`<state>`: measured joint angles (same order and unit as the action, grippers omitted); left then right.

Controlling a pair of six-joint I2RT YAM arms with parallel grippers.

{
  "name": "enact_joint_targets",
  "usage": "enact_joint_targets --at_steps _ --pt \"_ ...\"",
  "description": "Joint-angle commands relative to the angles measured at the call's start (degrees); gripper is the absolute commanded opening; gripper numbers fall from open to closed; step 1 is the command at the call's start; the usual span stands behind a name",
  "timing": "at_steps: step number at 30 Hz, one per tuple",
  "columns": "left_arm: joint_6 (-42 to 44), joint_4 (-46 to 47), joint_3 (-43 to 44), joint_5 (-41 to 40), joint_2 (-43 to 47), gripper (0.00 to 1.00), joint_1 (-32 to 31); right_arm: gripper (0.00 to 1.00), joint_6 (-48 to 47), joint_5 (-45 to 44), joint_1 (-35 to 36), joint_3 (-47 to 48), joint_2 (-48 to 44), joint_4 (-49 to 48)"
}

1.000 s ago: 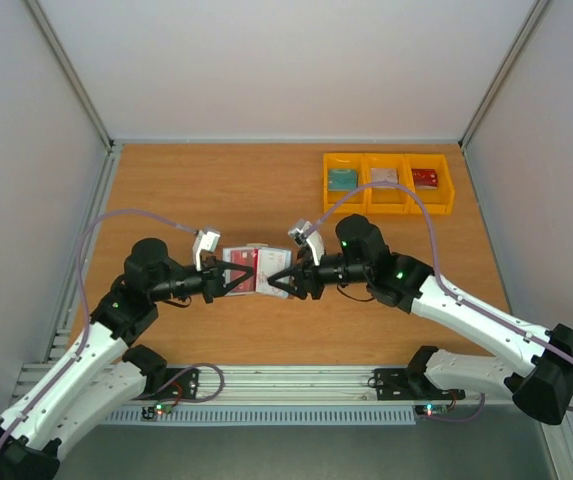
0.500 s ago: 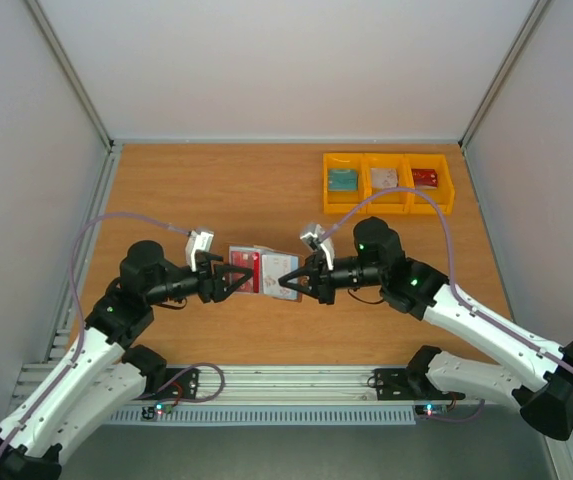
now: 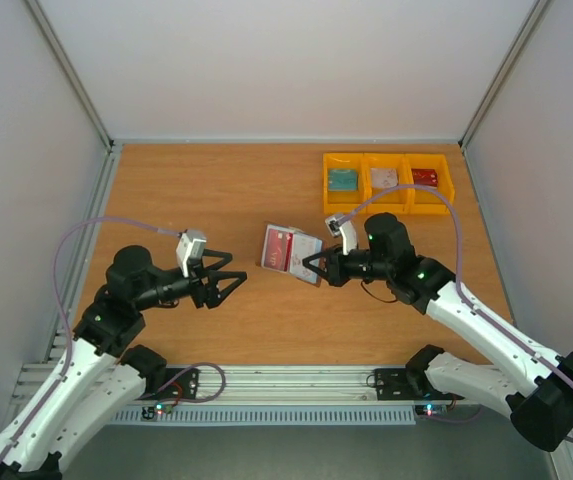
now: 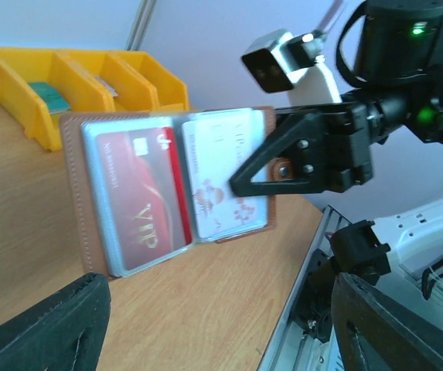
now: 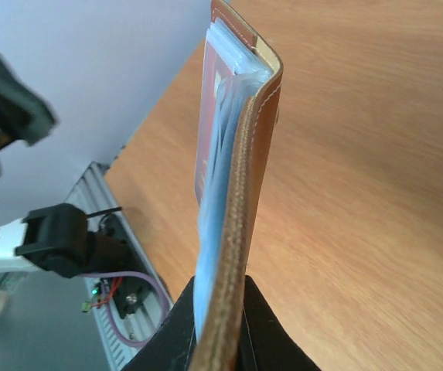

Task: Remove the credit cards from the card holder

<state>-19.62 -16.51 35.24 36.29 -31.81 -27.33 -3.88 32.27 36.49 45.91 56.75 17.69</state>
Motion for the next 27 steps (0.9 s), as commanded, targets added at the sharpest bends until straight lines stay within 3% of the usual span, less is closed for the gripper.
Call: enact_joint_targets --at_steps 1,4,9,14,22,27 --pt "2.4 4.9 2.2 6.6 0.6 0.78 0.4 0.01 1.9 -5.4 -0.8 2.5 0.1 3.5" --pt "0.4 11.5 0.5 12.6 -1.1 0.74 0.4 0.01 2.0 -4.9 -0.7 4.1 1.8 4.2" --pt "-10.8 15.9 -0.1 14.1 -7.7 0.56 -1.2 0.01 1.8 -2.6 0.3 4.8 2.8 0.7" --pt "-9.7 18.6 1.1 13.0 -11.4 0.54 -6.0 0.01 -1.3 -1.6 4.0 6.8 4.6 -0.9" --pt "-12.4 19.1 -0.9 8.6 -13.4 0.47 -6.4 0.01 -3.1 13.5 7.9 4.5 3.6 -11.6" --pt "-13.4 17.7 -1.6 8.5 -11.9 0.42 -6.1 0.01 -3.8 18.2 7.9 4.2 2.2 -13.9"
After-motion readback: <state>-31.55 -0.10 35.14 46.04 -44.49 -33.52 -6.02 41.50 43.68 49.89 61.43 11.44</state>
